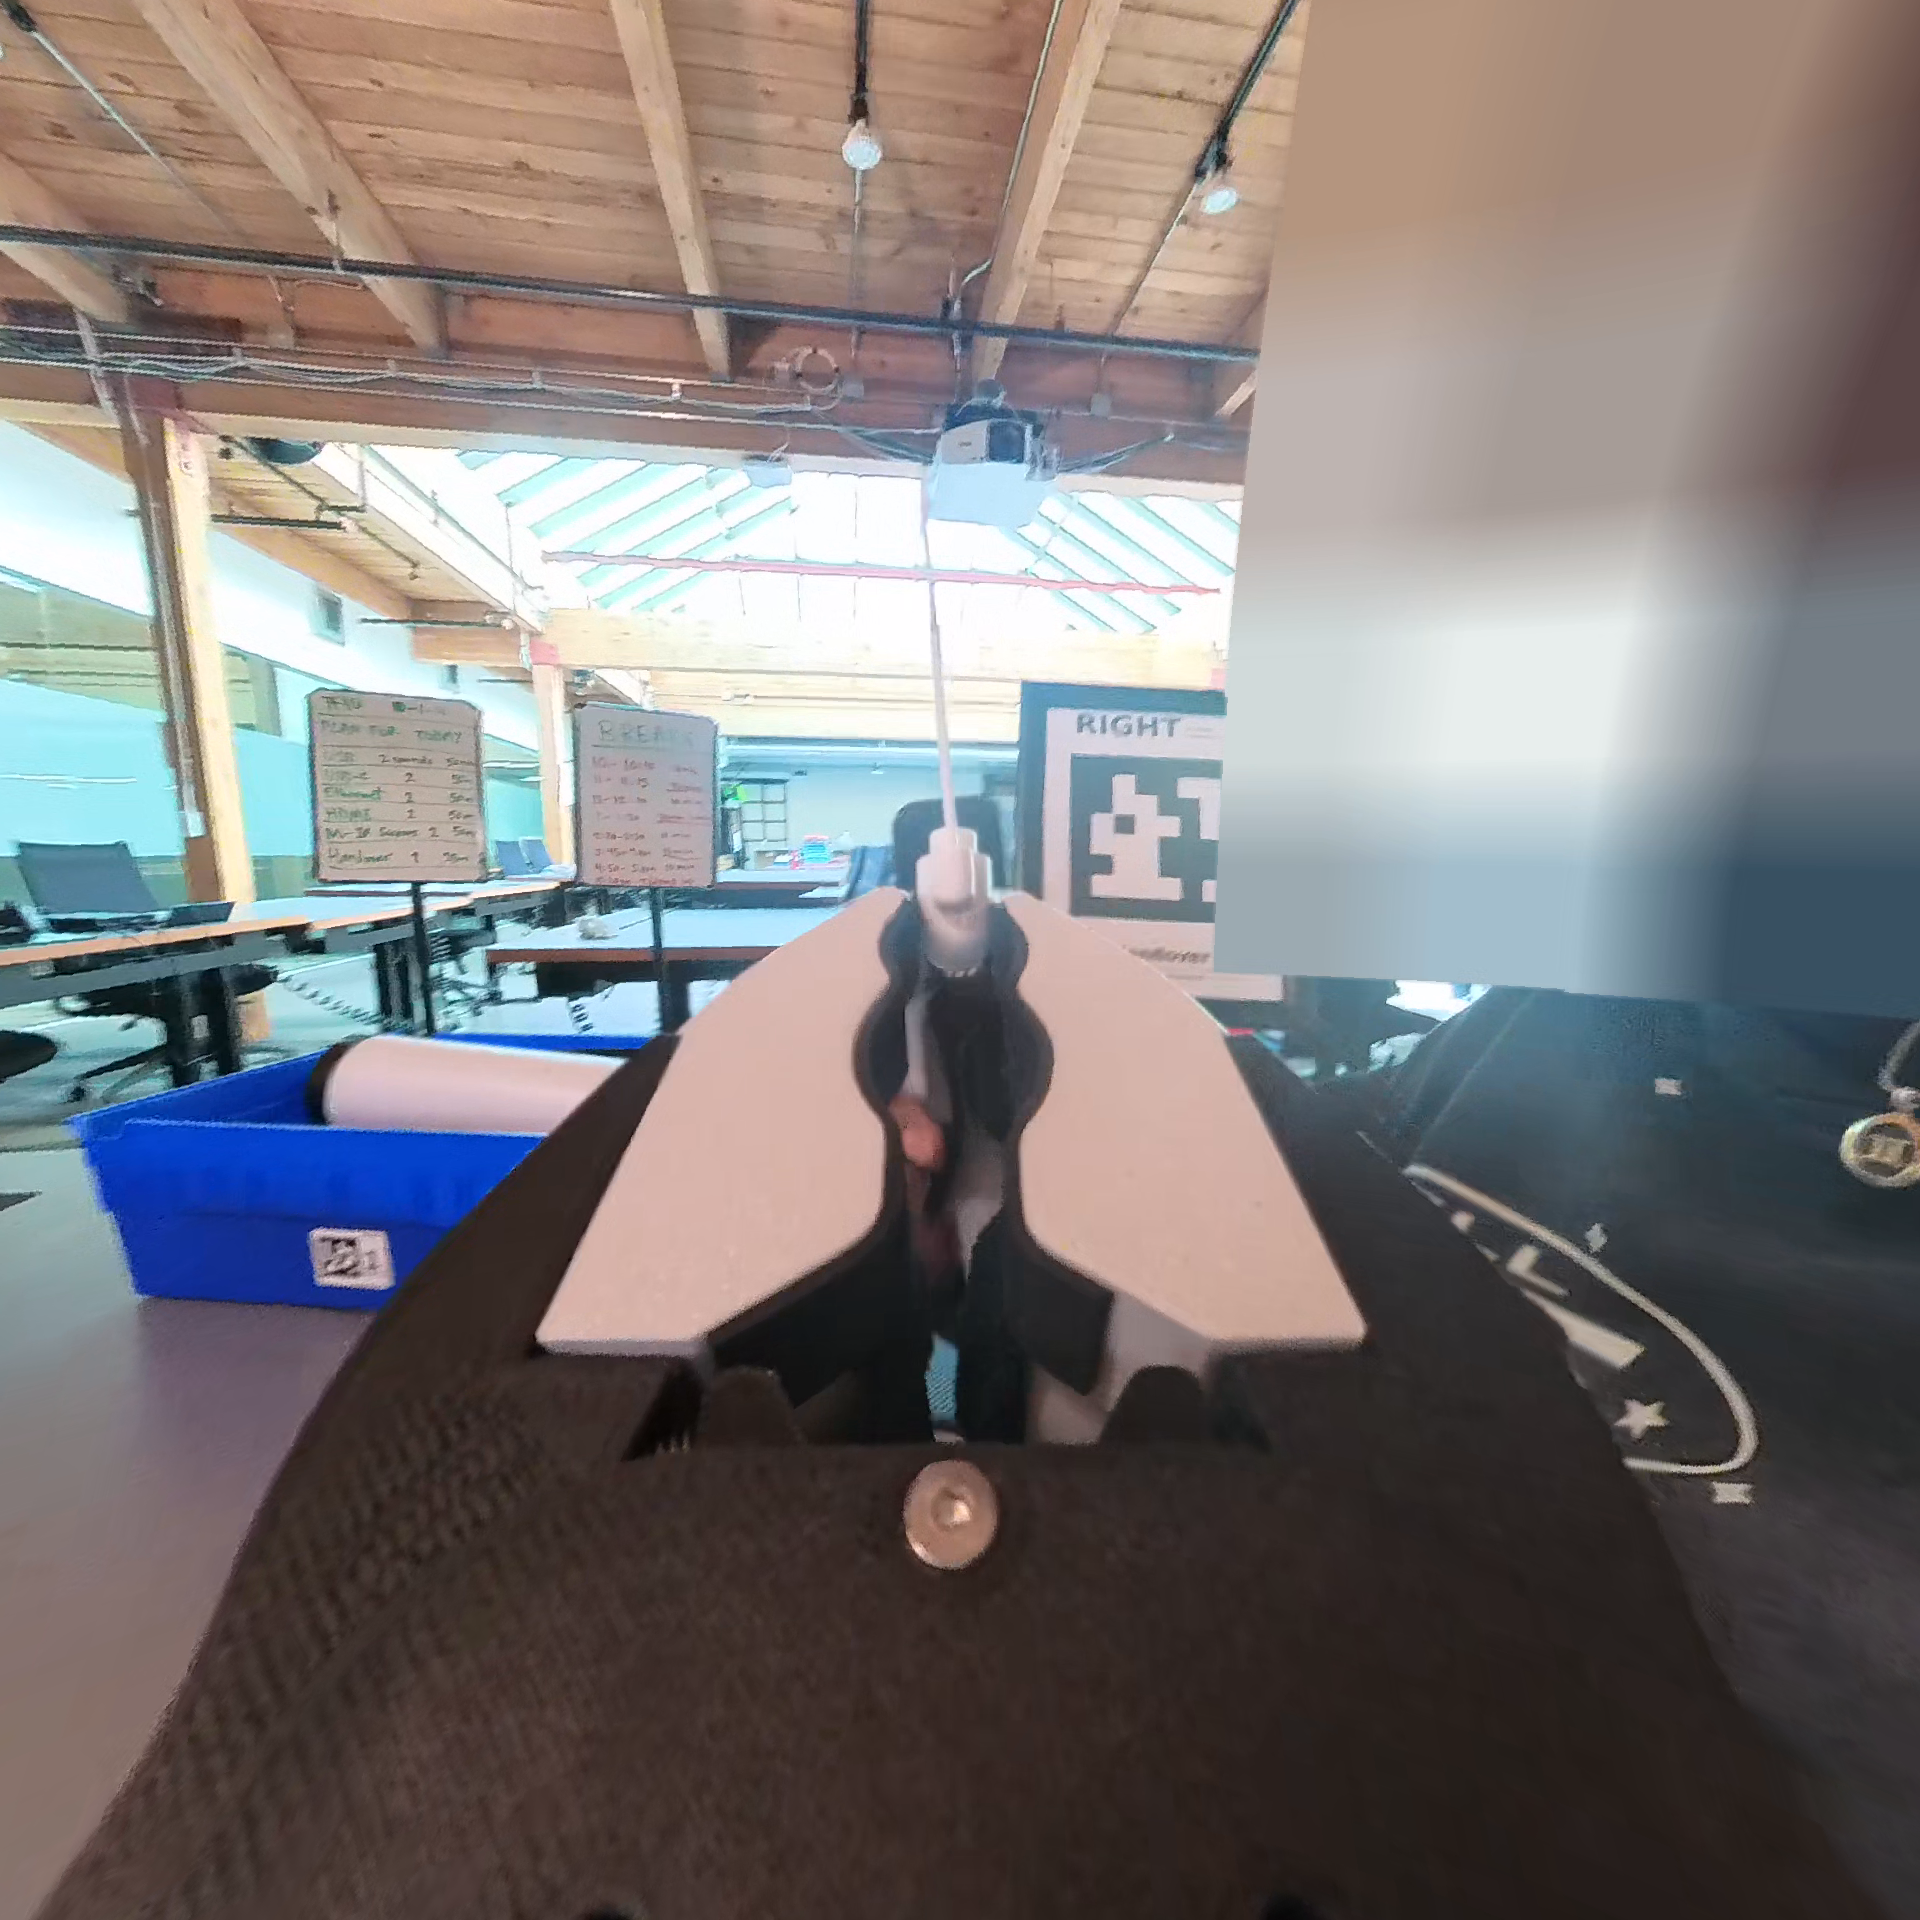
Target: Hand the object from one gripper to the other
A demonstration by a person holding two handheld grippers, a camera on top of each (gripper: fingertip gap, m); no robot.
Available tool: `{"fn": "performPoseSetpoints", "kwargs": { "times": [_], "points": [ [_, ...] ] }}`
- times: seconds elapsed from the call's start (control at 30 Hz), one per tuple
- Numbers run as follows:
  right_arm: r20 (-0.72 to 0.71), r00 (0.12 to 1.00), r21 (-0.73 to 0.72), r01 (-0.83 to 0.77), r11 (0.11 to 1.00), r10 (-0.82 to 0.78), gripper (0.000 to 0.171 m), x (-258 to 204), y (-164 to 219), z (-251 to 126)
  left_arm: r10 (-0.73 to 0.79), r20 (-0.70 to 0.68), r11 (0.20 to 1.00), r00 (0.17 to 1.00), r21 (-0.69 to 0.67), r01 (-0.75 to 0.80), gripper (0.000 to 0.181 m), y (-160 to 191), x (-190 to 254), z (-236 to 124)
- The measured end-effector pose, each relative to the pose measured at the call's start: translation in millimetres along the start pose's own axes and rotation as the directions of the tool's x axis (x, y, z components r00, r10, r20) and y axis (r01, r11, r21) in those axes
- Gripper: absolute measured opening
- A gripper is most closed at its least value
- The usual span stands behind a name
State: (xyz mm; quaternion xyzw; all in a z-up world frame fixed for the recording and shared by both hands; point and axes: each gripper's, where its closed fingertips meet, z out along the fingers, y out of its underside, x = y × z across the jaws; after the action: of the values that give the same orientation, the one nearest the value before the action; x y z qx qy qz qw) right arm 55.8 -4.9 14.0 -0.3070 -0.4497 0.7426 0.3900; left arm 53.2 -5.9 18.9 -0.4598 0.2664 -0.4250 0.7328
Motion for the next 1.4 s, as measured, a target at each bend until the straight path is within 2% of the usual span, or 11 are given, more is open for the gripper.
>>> {"fn": "performPoseSetpoints", "kwargs": {
  "times": [0.03, 0.2, 0.33, 0.4, 0.47, 0.57, 0.63, 0.77, 0.87, 1.03, 1.4],
  "points": [
    [-0.014, 1.000, 0.008, 0.026, 1.000, -0.026, 0.012, 2, -4, -2, 0.025, 0.022, 0.999, 0.999, -0.022, -0.025, 0.013, 3, -2, 1],
    [-0.176, 0.969, 0.129, 0.195, 0.972, -0.171, 0.012, 20, -62, -35, 0.183, 0.102, 0.977, 0.978, -0.130, -0.169, 0.017, 14, -12, 0],
    [-0.444, 0.843, 0.080, 0.377, 0.923, -0.305, 0.012, 53, -115, -91, 0.339, 0.174, 0.930, 0.925, -0.208, -0.302, 0.017, 18, -29, -8],
    [-0.595, 0.713, -0.040, 0.435, 0.900, -0.371, 0.011, 78, -132, -129, 0.435, 0.264, 0.888, 0.861, -0.282, -0.363, 0.018, 19, -53, -21],
    [-0.731, 0.516, -0.227, 0.433, 0.872, -0.446, 0.011, 109, -139, -172, 0.519, 0.376, 0.846, 0.767, -0.357, -0.397, 0.027, 16, -81, -39],
    [-0.788, 0.254, -0.517, 0.222, 0.827, -0.561, 0.012, 155, -121, -234, 0.575, 0.479, 0.810, 0.663, -0.445, -0.381, 0.062, 13, -112, -64],
    [-0.787, 0.184, -0.591, 0.051, 0.805, -0.589, 0.012, 177, -101, -264, 0.565, 0.527, 0.814, 0.635, -0.482, -0.325, 0.077, 18, -129, -79],
    [-0.772, 0.154, -0.635, -0.190, 0.748, -0.617, 0.012, 205, -59, -294, 0.526, 0.636, 0.826, 0.564, -0.541, -0.160, 0.073, 39, -163, -110],
    [-0.747, 0.119, -0.656, -0.297, 0.694, -0.654, 0.012, 215, -39, -311, 0.530, 0.649, 0.806, 0.546, -0.586, -0.087, 0.069, 58, -177, -125],
    [-0.719, 0.116, -0.668, -0.390, 0.634, -0.686, 0.012, 224, -18, -323, 0.496, 0.654, 0.810, 0.571, -0.585, -0.034, 0.067, 77, -184, -134],
    [-0.650, 0.149, -0.704, -0.488, 0.516, -0.745, 0.013, 226, 5, -332, 0.456, 0.675, 0.845, 0.580, -0.533, -0.045, 0.067, 72, -184, -137]
  ]
}}
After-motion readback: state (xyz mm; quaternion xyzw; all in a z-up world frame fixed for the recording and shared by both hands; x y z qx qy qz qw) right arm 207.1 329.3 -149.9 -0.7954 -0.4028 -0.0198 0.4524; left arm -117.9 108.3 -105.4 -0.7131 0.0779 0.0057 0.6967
